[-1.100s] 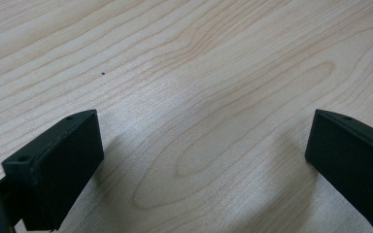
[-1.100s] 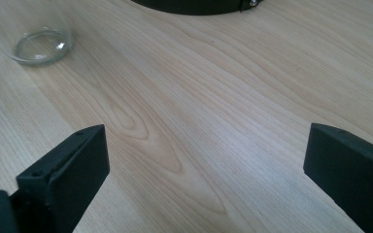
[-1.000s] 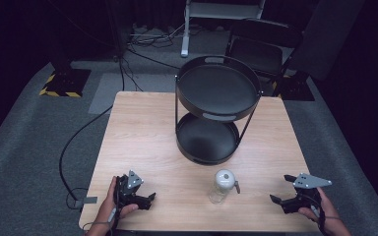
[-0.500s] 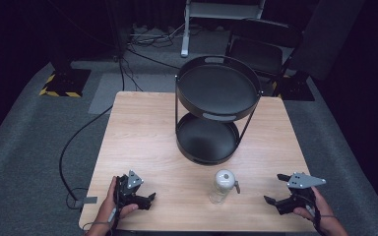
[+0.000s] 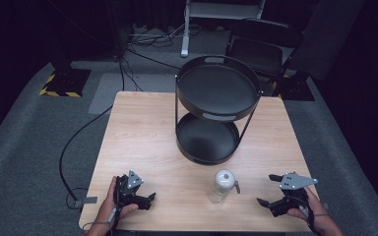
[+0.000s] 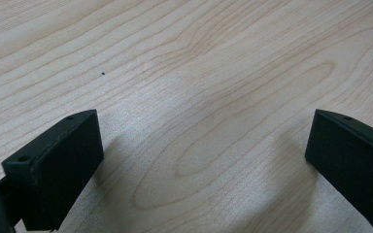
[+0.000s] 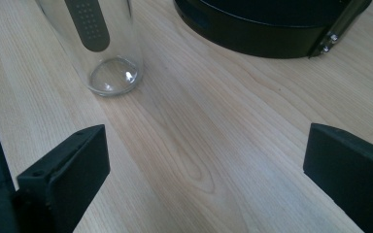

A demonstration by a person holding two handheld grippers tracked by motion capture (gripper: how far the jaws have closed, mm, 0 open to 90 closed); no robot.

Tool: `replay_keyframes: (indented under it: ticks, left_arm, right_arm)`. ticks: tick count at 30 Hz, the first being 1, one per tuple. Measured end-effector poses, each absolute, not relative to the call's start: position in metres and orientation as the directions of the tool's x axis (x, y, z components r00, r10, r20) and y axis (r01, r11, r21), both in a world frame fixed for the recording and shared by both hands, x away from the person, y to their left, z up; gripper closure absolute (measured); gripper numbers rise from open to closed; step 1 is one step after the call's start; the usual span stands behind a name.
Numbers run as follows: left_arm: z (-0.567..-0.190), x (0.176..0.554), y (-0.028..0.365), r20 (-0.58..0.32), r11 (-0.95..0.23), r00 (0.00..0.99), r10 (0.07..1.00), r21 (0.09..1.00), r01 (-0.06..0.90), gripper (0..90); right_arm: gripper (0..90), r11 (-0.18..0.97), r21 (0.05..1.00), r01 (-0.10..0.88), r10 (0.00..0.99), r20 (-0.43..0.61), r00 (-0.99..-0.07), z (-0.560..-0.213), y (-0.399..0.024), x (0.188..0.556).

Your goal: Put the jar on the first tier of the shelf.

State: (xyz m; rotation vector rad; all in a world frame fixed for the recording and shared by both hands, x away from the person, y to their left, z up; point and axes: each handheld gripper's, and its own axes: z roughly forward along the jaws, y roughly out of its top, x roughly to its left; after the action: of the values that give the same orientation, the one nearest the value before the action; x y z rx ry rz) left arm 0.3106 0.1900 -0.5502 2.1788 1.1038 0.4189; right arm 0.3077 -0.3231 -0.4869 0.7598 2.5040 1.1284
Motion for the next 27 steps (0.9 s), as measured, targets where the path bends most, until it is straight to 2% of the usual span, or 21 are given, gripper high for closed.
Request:
replay_keyframes:
  ticks: [27]
  left_arm:
    - [-0.550, 0.311, 0.190, -0.009, -0.433, 0.594, 0.804, 0.676, 0.596, 0.0]
  right_arm:
    - [3.1, 0.585, 0.760, 0.284, 0.469, -0.032, -0.882, -0.485, -0.272, 0.321]
